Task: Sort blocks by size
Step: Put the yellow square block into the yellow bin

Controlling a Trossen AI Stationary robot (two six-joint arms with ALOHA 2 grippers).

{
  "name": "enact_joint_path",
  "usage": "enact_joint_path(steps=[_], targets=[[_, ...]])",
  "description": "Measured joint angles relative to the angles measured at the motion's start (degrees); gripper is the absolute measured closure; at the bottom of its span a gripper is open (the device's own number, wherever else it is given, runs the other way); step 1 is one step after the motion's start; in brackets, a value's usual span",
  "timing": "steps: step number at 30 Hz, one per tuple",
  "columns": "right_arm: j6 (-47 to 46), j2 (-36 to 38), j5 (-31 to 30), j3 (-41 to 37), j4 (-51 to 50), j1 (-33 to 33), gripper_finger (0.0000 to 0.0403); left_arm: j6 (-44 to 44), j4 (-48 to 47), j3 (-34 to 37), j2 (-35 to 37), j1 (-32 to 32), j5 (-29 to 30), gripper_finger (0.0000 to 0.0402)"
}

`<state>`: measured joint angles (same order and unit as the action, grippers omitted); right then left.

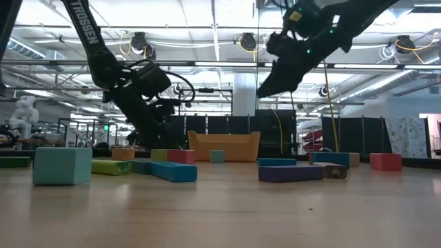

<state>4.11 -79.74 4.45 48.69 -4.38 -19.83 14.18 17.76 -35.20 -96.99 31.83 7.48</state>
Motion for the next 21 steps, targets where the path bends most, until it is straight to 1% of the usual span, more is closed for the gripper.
enact_joint_path(steps=[3, 5, 7, 10, 13, 21], targets=[[1.54, -3.16, 0.09, 0.0, 1.26, 0.08, 0.0287, -0.03, -0.17, 0.0, 0.0, 0.0, -0.49, 0.022], [1.28, -5.4, 0.14, 0.0, 3.27, 0.07, 0.0288, -0.05, -0.17, 0.0, 0.0, 0.0, -1.96, 0.0247], [1.26, -7.77, 0.13, 0.0, 5.52, 0.04, 0.0288, -0.03, -0.09, 0.0, 0.0, 0.0, -3.04, 0.0265], [1.32, -10.68, 0.19, 0.0, 8.39, 0.07, 0.0288, 0.0, -0.08, 0.0, 0.08, 0.0, -4.52, 0.0266], [2.85, -12.51, 0.35, 0.0, 11.66, 1.05, 0.0289, 0.53, -0.28, 0.0, 0.69, 0.01, -7.81, 0.0266], [14.35, -13.36, 0.15, 0.0, 18.83, 5.82, 0.0289, 2.89, -0.37, 0.02, 5.72, 0.0, -22.34, 0.0266]])
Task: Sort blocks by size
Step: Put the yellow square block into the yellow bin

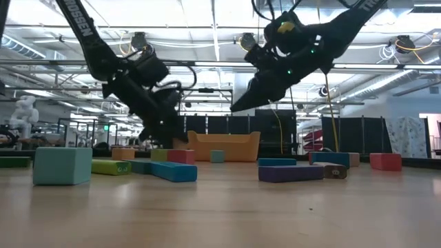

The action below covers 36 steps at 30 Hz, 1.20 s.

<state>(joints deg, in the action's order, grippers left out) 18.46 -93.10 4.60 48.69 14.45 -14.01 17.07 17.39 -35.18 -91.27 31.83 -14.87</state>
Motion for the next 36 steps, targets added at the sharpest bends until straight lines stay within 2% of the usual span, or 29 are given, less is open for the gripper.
enact_joint_path(steps=[5, 7, 11, 14, 23, 27, 36], targets=[[15.68, 0.0, -0.09, 0.0, 2.91, 2.8, 0.0289, 0.94, 0.11, 0.0, 4.19, -0.01, -8.49, 0.0266], [18.61, 0.0, 0.02, 0.0, 5.92, 3.5, 0.0289, 2.04, 0.28, 0.0, 5.61, -0.22, -10.99, 0.0266], [19.47, -0.01, -0.09, 0.0, 12.63, 4.01, 0.0289, 2.18, 0.2, 0.0, 7.11, -1.58, -13.85, 0.0266], [18.99, 0.0, -0.12, 0.16, 13.63, 4.01, 0.0282, 2.18, 0.27, 0.0, 7.44, -3.17, -14.13, 0.0265], [21.72, 0.0, -0.07, 0.44, 12.86, 5.41, 0.0208, 6.21, 2.3, -0.13, 7.52, -7.43, -15.96, 0.0265], [22.79, -1.02, -0.02, 0.52, 14.17, 6.12, 0.0184, 6.7, 2.38, -1.84, 7.52, -8.83, -18.65, 0.0265], [23.23, -4.0, -0.02, 2.51, 14.91, 6.3, 0.0176, 6.74, 2.15, -5.45, 7.52, -11.68, -19.61, 0.0265]])
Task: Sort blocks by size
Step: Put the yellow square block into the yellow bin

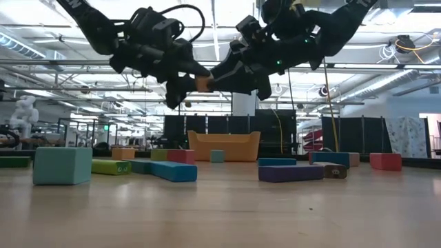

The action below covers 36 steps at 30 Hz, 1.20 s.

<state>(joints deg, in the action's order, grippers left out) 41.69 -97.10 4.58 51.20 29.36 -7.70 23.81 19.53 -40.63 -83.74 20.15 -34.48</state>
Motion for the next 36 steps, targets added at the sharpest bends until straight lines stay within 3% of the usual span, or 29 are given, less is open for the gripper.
enact_joint_path(steps=[11, 20, 25, 31, 36], targets=[[4.47, -0.11, 0.28, 1.68, -2.16, 1.46, 0.0214, 0.03, -0.84, -0.95, 0.0, -0.78, 0.06, 0.0261], [7.35, -0.11, 0.04, 1.68, -2.51, 1.77, 0.0288, -0.11, -0.61, -0.93, 0.0, -0.76, 1.61, 0.0241], [7.03, -0.11, -0.72, 1.68, -2.6, 1.74, 0.029, -0.15, -0.51, -0.93, 0.0, -0.8, 4.03, 0.0239], [-3.25, -0.11, -7.67, 1.68, -2.67, 1.53, 0.0289, 0.25, -0.11, -0.93, 0.0, -0.6, 6.37, 0.0237], [-10.09, -0.08, -8.06, 1.83, -1.96, -0.07, 0.0282, 0.37, -0.23, -0.93, 1.77, 0.92, 7.33, 0.0236]])
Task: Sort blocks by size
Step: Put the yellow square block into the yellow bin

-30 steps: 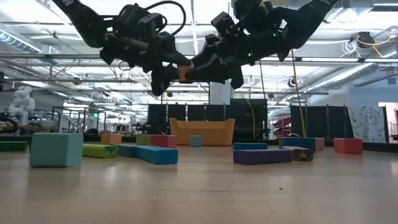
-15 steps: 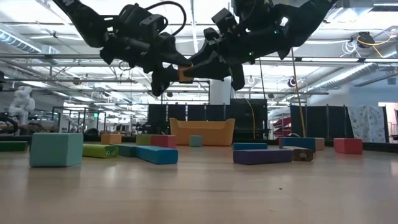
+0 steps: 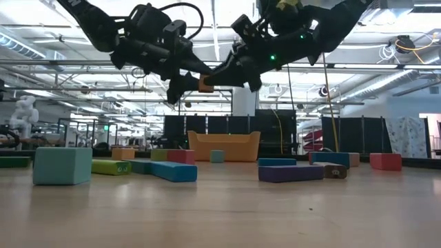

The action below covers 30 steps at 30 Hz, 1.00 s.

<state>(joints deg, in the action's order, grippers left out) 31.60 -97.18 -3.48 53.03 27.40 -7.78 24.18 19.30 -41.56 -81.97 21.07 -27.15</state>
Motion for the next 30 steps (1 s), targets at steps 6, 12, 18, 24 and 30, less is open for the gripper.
enact_joint_path(steps=[6, 12, 18, 24, 30], targets=[[-3.97, 0.05, 0.55, 0.12, 0.67, -1.23, 0.0284, -3.17, -0.27, 0.0, 1.93, 1.46, -0.05, 0.0234], [-6.73, -0.23, 2.67, -0.34, -0.34, -1.61, 0.0279, -6.17, -0.23, 0.04, 2.23, 1.41, -0.46, 0.0175], [-9.94, -0.11, 2.18, -0.32, 0.74, -3.52, 0.0281, -5.64, -0.71, 0.04, 2.31, 3.3, 0.38, 0.0109], [-23.67, -0.06, 1.83, 0.93, -2.4, -10.98, 0.0282, -9.23, -0.87, 0.04, 2.82, 4.97, 3.53, 0.0105], [-33.81, -2.23, 5.09, 6.8, -13.28, -18.84, 0.0282, -14.3, -1.27, 0.04, 2.82, 4.95, 11.05, 0.0104]])
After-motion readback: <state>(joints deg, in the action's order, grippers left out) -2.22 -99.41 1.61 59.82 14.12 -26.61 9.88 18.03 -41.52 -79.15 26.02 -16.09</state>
